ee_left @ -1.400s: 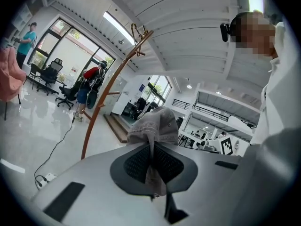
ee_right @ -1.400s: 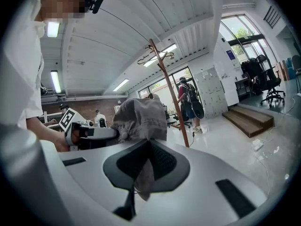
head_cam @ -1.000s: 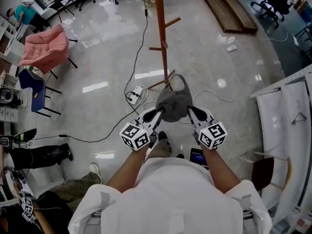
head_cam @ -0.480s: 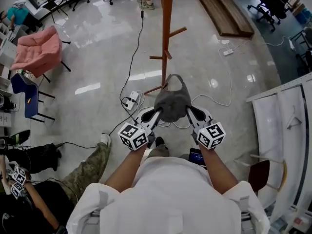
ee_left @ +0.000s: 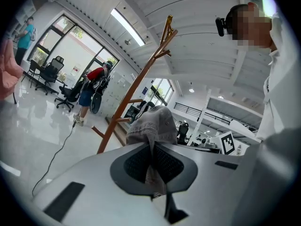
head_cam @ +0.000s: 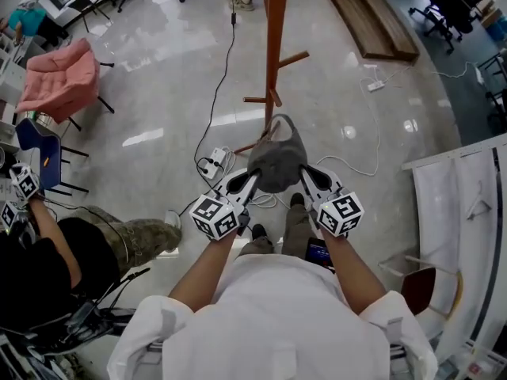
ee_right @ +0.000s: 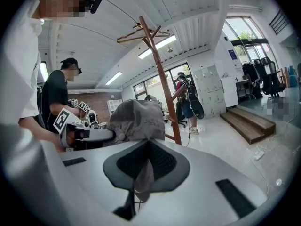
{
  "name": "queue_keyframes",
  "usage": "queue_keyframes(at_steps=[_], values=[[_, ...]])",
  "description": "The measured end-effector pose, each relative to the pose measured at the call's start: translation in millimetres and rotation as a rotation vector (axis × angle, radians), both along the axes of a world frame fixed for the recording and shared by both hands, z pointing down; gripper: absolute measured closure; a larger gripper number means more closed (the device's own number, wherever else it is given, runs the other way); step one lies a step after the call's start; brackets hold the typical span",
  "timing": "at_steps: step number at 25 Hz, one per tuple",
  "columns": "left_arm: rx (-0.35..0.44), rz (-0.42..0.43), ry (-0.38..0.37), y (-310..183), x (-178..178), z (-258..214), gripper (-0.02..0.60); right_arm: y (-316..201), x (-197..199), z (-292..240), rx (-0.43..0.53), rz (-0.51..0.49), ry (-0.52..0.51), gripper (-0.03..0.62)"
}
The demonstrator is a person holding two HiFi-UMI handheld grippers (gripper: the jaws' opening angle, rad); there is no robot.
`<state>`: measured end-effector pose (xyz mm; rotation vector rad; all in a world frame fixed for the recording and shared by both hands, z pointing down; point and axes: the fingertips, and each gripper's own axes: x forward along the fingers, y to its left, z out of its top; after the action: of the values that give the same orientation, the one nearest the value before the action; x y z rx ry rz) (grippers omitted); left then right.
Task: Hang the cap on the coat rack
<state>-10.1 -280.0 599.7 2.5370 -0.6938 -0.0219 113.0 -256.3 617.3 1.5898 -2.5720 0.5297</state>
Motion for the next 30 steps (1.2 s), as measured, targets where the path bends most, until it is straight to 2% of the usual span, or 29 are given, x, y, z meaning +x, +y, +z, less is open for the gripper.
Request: queue_keyframes(at_steps=[17,22,30], values=[[-0.054,-0.162,-0.104,-80.9,38.5,46.2,0.560,-93.6,36.1,54.1,-0.091,-0.152,-0.014,0.566],[-0.047,-0.181,-0.134,-93.7,50.0,58.6,0.560,-108.5,47.2,70.6,-0.114,-0.178,-0.006,0.566],[-0.064,-0.204,-0.166,-114.3,49.8,92.4,0.560,-130.9,48.3,105.7,-0.150,-0.203,0.026,0.566]])
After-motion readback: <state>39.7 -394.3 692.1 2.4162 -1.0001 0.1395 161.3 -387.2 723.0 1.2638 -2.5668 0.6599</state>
